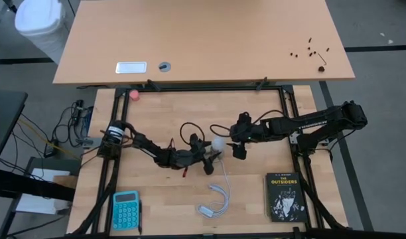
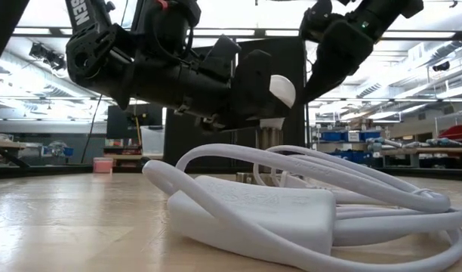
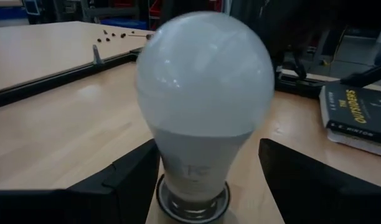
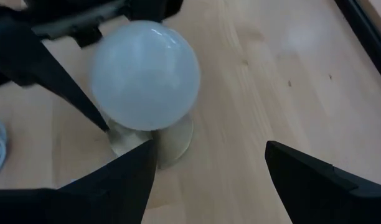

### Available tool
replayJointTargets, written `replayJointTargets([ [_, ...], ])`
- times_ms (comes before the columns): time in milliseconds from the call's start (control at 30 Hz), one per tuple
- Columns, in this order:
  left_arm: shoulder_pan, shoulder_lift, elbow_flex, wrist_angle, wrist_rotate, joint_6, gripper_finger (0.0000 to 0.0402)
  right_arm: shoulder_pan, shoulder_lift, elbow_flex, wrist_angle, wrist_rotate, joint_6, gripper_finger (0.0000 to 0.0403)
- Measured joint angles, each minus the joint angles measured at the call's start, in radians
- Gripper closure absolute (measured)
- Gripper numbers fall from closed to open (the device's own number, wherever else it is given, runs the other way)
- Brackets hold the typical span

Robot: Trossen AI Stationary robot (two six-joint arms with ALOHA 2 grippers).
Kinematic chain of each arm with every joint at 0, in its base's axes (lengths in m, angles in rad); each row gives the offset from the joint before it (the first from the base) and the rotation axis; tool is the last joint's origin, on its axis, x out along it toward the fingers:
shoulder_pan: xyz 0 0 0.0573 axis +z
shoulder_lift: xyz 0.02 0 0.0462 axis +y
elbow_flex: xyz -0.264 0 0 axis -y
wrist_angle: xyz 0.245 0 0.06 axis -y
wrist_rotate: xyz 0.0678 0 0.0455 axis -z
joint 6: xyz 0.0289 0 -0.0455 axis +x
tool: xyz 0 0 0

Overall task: Screw lightbulb
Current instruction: Insert the white lightbulb into the silver lamp

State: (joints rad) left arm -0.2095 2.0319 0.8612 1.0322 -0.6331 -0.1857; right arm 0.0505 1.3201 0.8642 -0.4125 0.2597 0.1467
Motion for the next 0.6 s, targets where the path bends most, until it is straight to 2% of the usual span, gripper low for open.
replayJointTargets([
  [267, -0.020, 0.000, 0.000, -0.082, -0.043, 0.024, 0.0121, -0.002, -0.010, 0.000, -0.097, -0.002, 0.002, 0.0093],
  [600, -0.019, -0.002, 0.002, -0.127, -0.061, 0.056, 0.0121, -0.001, -0.009, 0.000, -0.020, -0.052, -0.016, 0.0093],
])
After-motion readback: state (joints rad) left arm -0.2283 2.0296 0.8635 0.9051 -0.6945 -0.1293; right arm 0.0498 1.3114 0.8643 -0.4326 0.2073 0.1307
